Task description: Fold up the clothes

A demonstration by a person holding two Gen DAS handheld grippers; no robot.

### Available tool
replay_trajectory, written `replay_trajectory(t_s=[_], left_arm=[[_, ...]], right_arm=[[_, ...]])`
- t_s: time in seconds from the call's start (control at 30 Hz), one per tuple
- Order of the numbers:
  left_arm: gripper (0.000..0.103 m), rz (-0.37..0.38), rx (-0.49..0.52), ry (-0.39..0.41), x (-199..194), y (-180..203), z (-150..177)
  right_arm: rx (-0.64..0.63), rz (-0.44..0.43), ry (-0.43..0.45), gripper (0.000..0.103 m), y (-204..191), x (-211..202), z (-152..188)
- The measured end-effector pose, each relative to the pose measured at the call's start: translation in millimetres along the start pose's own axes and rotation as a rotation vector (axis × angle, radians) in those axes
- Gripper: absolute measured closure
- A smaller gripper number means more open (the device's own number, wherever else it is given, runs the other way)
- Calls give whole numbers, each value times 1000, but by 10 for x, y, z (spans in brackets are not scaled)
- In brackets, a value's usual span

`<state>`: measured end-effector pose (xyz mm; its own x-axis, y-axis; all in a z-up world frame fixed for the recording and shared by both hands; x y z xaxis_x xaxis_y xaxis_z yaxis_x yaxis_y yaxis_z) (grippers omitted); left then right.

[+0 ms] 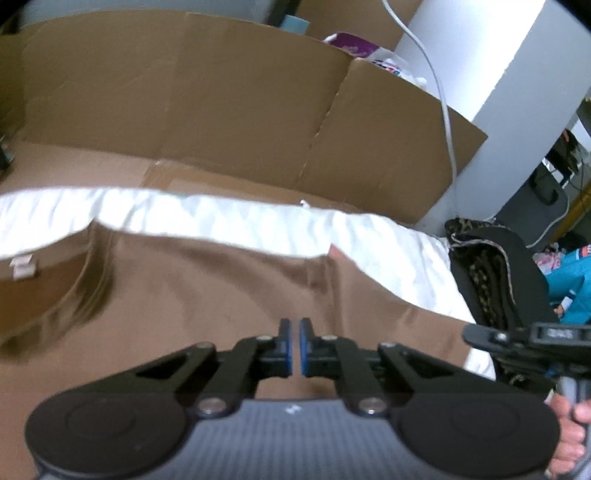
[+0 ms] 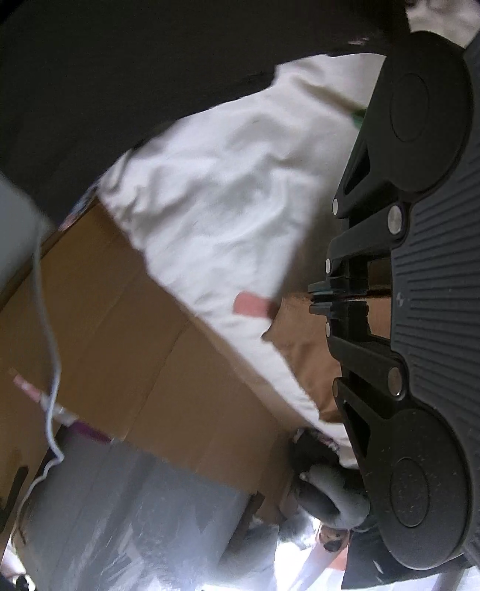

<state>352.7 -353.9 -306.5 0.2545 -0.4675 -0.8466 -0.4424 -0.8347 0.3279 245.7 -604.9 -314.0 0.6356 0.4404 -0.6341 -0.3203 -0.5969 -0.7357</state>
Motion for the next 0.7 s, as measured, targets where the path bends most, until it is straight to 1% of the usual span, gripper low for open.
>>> replay_trajectory(t_s=[0.23,0.37,0.43,0.5,0.7], left_arm=[[101,-15,2,-37,282,22,-295],[103,-32,17,-66,457,35,-412],[103,-27,19,-73,546,45,-475],[103,-28,9,-74,624,45,-551],[103,12,-87,-82,787,-18,-670]], right_arm=[[13,-66,16,103,-94,-153,-62],[20,-102,10,103,-173,-156,-90],[24,-119,14,103,-201,-152,-109],[30,-137,17,103,-231,-139,-125],[14,-191,14,103,-344,-97,-141]])
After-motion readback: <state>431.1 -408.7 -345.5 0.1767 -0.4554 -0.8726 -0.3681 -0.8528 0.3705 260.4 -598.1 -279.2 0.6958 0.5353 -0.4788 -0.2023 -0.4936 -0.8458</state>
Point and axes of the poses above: each gripper's, at about its wrist camera, not at the fingertips, and x roughly the way its jaws point, y to its right, z to its underside, the point moved 5 cm from there along x, roughly the way its jaws point, and after that the axes turned 12 degrees about -y, right-handed, at the moved point
